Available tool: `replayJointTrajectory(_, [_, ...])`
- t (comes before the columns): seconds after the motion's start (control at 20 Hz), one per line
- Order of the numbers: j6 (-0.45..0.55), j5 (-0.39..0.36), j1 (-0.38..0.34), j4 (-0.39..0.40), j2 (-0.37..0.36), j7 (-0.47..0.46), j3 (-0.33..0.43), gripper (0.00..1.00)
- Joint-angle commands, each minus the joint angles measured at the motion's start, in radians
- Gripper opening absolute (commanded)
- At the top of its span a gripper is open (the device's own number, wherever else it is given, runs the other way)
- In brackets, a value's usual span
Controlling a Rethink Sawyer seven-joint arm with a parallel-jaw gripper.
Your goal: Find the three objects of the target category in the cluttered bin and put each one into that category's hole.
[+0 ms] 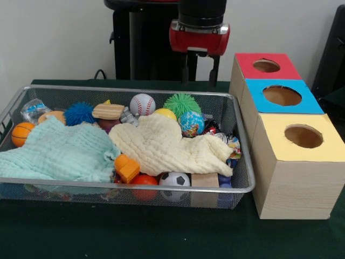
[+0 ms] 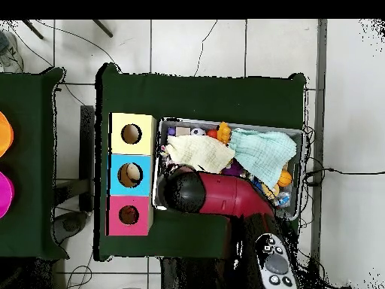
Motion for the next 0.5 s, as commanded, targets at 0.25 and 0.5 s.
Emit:
replayJointTrajectory(0.25, [0.17, -0.183, -0.144, -0.212, 0.137, -0.294, 0.213, 1.0])
replayJointTrajectory(0.5, [0.203, -0.23, -0.192, -0.234, 0.142, -0.308, 0.256, 1.0])
